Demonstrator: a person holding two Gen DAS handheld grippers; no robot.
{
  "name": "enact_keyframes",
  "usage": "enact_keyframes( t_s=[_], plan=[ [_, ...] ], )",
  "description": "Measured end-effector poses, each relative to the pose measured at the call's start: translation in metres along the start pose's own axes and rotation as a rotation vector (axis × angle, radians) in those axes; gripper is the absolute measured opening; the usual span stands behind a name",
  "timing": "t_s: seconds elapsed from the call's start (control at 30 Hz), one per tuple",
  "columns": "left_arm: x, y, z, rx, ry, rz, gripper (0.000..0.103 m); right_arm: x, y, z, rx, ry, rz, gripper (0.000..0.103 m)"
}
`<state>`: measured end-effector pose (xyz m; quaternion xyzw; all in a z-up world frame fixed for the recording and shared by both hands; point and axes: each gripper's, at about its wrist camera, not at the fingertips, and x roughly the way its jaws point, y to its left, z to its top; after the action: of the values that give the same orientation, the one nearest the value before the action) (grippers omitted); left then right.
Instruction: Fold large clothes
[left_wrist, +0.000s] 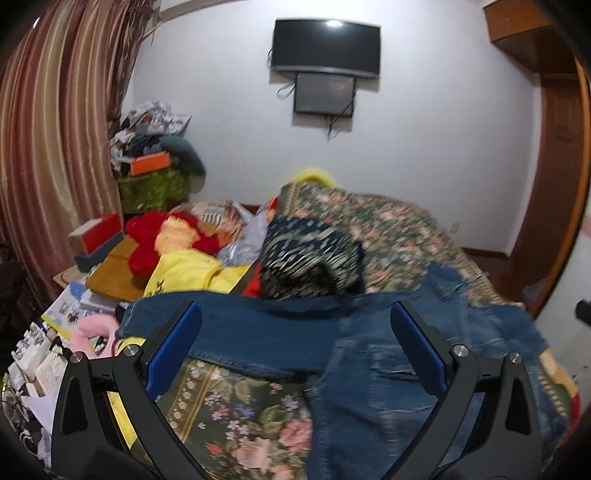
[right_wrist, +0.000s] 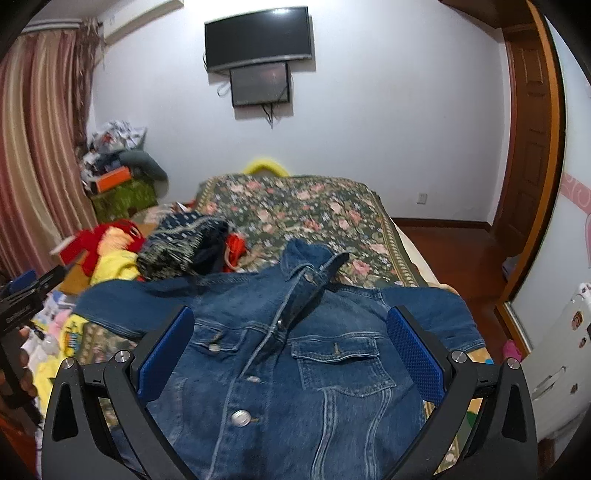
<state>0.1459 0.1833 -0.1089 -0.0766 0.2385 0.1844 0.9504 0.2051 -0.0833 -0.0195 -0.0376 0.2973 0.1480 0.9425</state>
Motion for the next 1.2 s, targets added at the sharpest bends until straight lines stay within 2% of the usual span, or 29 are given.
enact_keyframes(
  t_s=[0.13, 0.33, 0.4, 0.43, 0.57, 0.73, 0.8, 0.83, 0.9, 1.07, 1.13, 1.2],
  plan=[
    [0.038, 0.028, -0.018, -0.042, 0.084, -0.01, 0.103, 0.026, -0.005, -0.003, 0.019, 0.052, -0.035, 0.103],
    [0.094, 0.084, -0.05, -0.258, 0.241, -0.091, 0.103, 0.061, -0.013, -0.009, 0.062, 0.151, -0.043, 0.103],
    [0.112, 0.101, -0.058, -0.345, 0.298, -0.088, 0.103, 0.07, -0.016, -0.011, 0.068, 0.169, -0.065, 0.103],
    [0.125, 0.114, -0.063, -0.391, 0.334, -0.083, 0.103, 0.074, -0.016, -0.011, 0.062, 0.177, -0.083, 0.103],
    [0.158, 0.137, -0.075, -0.446, 0.408, -0.049, 0.1, 0.085, -0.01, -0.013, -0.008, 0.192, -0.146, 0.103],
    [0.189, 0.162, -0.083, -0.555, 0.463, -0.085, 0.095, 0.097, 0.001, -0.013, -0.063, 0.207, -0.15, 0.103],
    [0.198, 0.17, -0.083, -0.589, 0.469, -0.101, 0.084, 0.101, 0.003, -0.013, -0.074, 0.212, -0.141, 0.103],
    [0.202, 0.173, -0.083, -0.599, 0.471, -0.104, 0.082, 0.102, 0.005, -0.012, -0.08, 0.217, -0.134, 0.103],
    [0.215, 0.181, -0.085, -0.615, 0.474, -0.087, 0.073, 0.108, 0.005, -0.012, -0.081, 0.228, -0.123, 0.103],
    [0.231, 0.189, -0.078, -0.611, 0.444, -0.028, 0.064, 0.116, 0.009, -0.013, -0.086, 0.257, -0.103, 0.103],
    [0.235, 0.189, -0.07, -0.593, 0.422, 0.015, 0.057, 0.117, 0.008, -0.013, -0.083, 0.267, -0.095, 0.103],
    [0.243, 0.19, -0.062, -0.561, 0.408, 0.076, 0.037, 0.118, 0.006, -0.014, -0.071, 0.281, -0.086, 0.103]
  ],
)
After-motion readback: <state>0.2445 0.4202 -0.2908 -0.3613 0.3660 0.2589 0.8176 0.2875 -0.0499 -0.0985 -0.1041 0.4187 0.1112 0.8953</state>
